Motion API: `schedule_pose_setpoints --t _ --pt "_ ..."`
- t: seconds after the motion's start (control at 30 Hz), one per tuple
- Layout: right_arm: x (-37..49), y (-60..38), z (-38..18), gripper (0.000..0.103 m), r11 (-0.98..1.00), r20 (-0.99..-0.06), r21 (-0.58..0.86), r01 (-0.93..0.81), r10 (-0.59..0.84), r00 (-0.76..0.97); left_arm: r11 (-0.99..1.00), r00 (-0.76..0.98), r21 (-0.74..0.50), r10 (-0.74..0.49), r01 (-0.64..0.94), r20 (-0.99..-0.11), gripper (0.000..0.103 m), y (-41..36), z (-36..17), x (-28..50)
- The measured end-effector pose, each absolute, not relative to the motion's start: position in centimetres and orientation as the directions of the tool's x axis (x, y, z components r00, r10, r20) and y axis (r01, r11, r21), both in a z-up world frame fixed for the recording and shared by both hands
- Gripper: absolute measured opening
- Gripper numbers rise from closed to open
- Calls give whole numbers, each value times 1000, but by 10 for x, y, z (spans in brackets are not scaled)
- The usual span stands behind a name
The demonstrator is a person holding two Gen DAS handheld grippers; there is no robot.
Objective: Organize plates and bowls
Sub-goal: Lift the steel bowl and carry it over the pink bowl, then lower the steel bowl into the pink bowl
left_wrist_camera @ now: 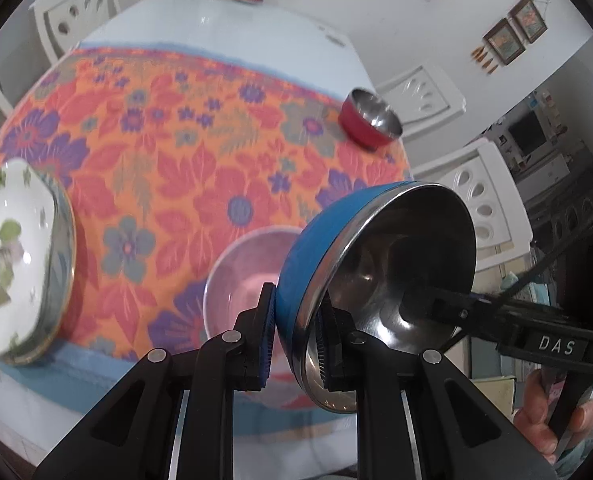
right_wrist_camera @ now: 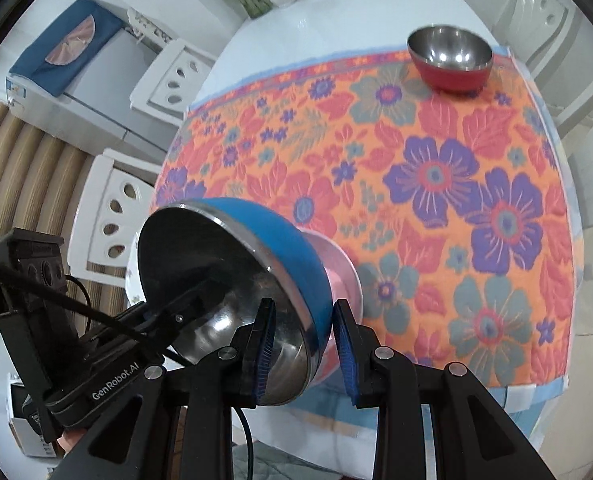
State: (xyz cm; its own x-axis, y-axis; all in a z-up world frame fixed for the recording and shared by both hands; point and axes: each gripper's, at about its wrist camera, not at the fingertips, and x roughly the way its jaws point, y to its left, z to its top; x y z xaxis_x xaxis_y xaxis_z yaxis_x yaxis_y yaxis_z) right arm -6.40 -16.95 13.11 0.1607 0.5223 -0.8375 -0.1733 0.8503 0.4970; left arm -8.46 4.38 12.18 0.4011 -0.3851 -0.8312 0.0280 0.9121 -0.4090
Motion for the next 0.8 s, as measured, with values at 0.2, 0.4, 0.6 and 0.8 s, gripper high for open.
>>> schedule_pose_setpoints --t 0.2,0.4,0.6,0.8 --pt "-68 -169 106 30 856 -854 496 -149 511 94 923 355 -384 -363 13 -861 15 38 102 -93" --pt "-67 -167 89 30 858 -861 496 -131 506 54 934 336 -357 -339 9 -879 15 35 92 -92" --pt "-64 -164 83 30 862 -866 491 -127 499 42 941 324 -339 -324 10 -889 15 34 89 -87" --pt "-64 -162 78 30 863 -868 491 -121 497 23 948 311 -317 -307 19 -899 15 33 87 -84"
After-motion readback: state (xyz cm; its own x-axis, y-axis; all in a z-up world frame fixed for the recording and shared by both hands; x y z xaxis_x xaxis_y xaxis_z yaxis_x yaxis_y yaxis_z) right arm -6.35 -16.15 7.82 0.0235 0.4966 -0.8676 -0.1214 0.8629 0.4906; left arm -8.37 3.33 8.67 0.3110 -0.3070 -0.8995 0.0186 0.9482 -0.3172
